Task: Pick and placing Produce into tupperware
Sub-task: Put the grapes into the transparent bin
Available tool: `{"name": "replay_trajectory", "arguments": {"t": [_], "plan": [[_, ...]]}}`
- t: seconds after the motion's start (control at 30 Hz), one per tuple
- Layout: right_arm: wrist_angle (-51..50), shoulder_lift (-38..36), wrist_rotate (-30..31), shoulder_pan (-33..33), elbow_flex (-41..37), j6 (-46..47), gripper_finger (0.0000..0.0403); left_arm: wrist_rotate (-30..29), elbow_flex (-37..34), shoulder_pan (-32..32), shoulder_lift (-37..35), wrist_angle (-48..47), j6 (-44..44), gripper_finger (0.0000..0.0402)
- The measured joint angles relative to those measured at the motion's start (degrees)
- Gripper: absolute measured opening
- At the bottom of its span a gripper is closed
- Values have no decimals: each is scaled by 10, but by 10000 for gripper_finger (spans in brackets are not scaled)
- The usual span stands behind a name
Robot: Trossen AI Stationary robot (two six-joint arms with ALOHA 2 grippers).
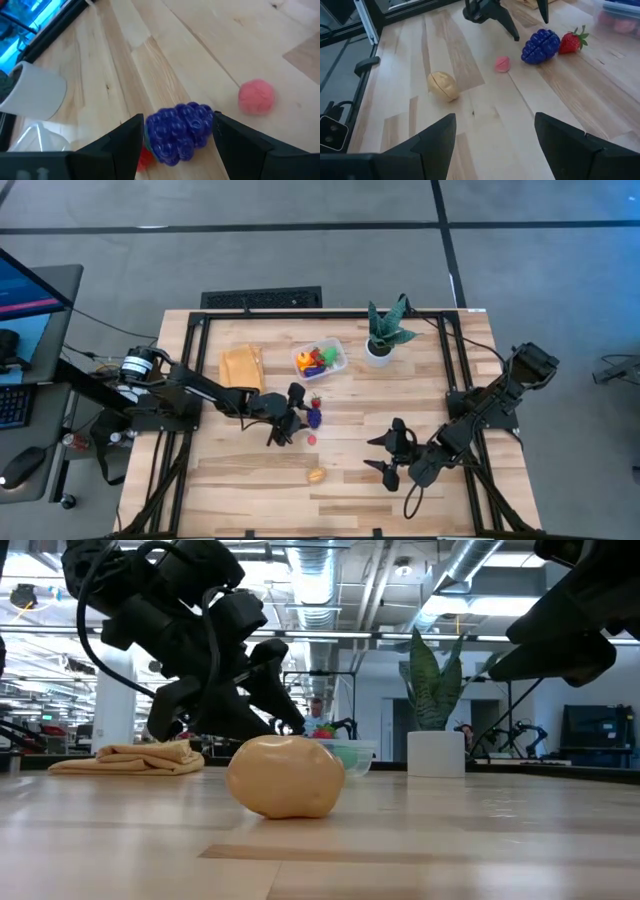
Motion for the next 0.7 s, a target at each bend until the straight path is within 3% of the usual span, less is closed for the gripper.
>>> {"name": "replay_trajectory", "arguments": {"t": [0.13, 0.27, 0.43, 0.7], "plan": [[-1, 0, 0, 0, 0, 0, 265, 0, 20, 1, 0, -33, -30, 228], [-1, 0, -1, 0, 0, -9, 265, -6, 59, 1, 0, -132, -42, 246], [-1, 0, 0, 0, 0, -9, 265, -39, 105, 0, 0, -213, 4, 273], [-1, 0, 1, 0, 0, -9, 265, -40, 142, 0, 0, -274, 78, 301]]}}
